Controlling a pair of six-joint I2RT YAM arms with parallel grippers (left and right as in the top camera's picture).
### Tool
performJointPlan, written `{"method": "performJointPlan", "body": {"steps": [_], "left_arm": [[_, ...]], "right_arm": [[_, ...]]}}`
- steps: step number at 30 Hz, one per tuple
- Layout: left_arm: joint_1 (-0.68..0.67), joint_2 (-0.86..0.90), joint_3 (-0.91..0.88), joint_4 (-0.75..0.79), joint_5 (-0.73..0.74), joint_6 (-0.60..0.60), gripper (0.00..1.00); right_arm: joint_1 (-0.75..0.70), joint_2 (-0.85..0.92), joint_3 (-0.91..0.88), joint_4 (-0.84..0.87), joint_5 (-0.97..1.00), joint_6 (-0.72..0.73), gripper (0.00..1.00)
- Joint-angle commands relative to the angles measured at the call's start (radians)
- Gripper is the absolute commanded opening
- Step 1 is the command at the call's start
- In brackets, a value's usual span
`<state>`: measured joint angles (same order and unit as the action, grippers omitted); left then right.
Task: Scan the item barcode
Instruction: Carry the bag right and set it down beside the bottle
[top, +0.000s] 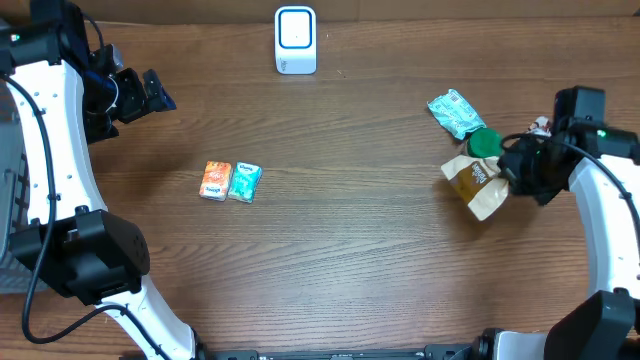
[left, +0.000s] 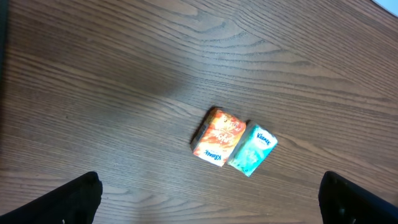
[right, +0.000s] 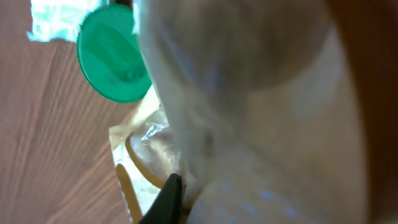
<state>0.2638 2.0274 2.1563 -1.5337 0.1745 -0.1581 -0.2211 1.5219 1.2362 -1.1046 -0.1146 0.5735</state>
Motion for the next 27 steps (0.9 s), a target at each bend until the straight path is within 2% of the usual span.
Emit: {"method": "performJointPlan", "body": {"steps": [1,3,5,7,10,13,27], "left_arm": [[0.003,-0.013,0.014,0.002,-0.004,-0.006,0.99],[0.003,-0.013,0.014,0.002,-0.004,-0.006,1.00],[0.003,-0.013,0.014,0.002,-0.004,-0.006,0.99],[0.003,-0.013,0.014,0.002,-0.004,-0.006,0.99],[0.003,-0.013,0.014,0.002,-0.004,-0.006,1.00],[0.003,-0.013,0.014,0.002,-0.004,-0.006,1.00],[0.003,-0.013,0.014,0.002,-0.004,-0.006,1.00]], "right_arm": [[-0.003,-0.002,-0.028,0.034,-0.013,-0.002,0.11],[-0.003,-0.002,-0.041,0.048,-0.006,-0.002,0.13],[-0.003,0.001,-0.046,0.057,0.006,-0.002,0.20],[-0.003,0.001,-0.046,0.069,0.017,-0.002,0.36],[-0.003,0.001,-0.046,0.086,0.028,-0.002,0.52],[-0.003,0.001,-0.046,0.107,0.026,-0.002,0.59],[-0.039,0.001,-0.043,0.214,0.097,-0.043,0.74]]}}
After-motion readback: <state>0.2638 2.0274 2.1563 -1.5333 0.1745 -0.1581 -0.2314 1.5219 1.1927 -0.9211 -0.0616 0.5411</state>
